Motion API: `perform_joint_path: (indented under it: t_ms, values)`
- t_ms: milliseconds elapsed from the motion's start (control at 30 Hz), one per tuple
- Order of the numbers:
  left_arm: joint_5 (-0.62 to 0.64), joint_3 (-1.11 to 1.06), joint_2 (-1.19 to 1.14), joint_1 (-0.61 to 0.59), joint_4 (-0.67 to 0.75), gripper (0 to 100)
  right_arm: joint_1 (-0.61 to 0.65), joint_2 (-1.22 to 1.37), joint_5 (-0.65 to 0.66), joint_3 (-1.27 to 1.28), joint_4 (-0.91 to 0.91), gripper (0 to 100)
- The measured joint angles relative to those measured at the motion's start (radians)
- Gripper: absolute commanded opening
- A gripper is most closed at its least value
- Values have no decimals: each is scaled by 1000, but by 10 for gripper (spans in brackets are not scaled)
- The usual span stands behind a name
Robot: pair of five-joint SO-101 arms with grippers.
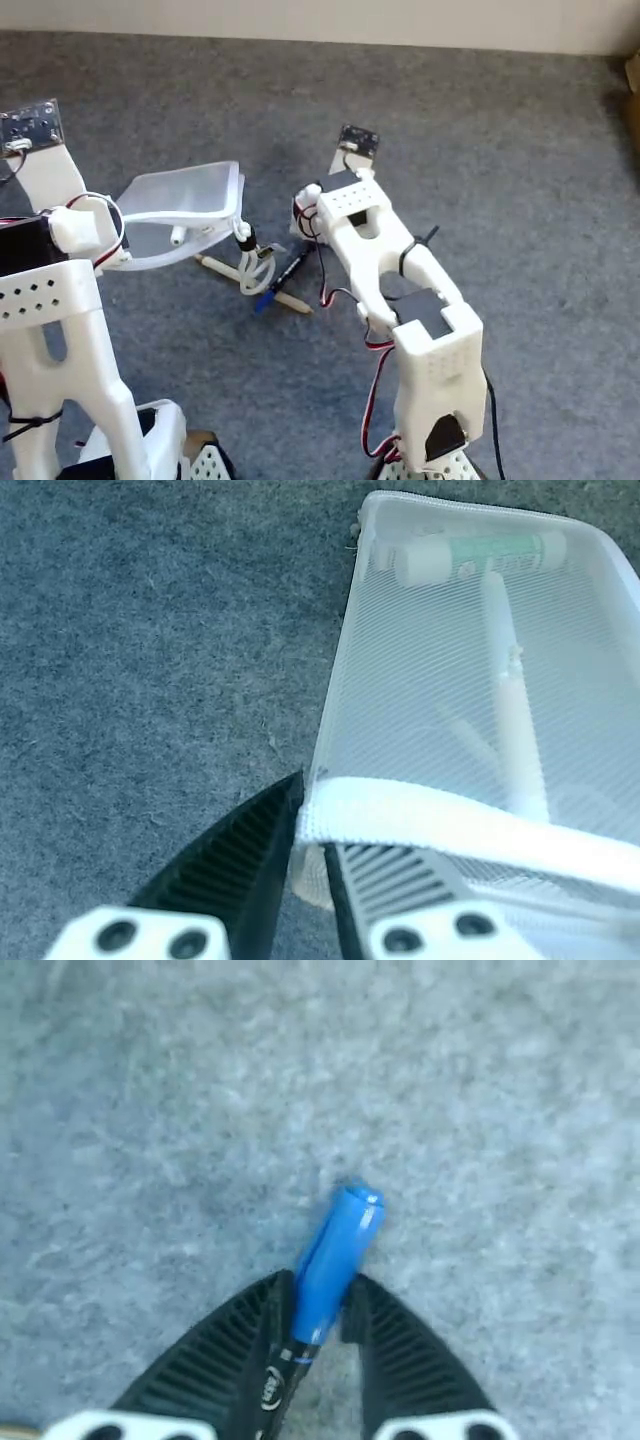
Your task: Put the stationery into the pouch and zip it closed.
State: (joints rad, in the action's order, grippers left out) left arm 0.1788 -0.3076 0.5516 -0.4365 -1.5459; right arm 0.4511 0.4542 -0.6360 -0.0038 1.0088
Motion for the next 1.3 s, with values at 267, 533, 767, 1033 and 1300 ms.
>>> perform_joint_path:
  t_ms: [267,533,767,1033,1300]
  values:
    - [0,0,0,0,0,6,2,2,0,-35,83,12]
    - [0,0,0,0,0,6,2,-80,0,-44,203,12]
    - [0,0,0,0,0,6,2,-209,0,-44,242,12]
    - [0,0,0,0,0,6,2,-339,150,-44,315,12]
    - [0,0,0,0,0,6,3,-427,379,-44,396,12]
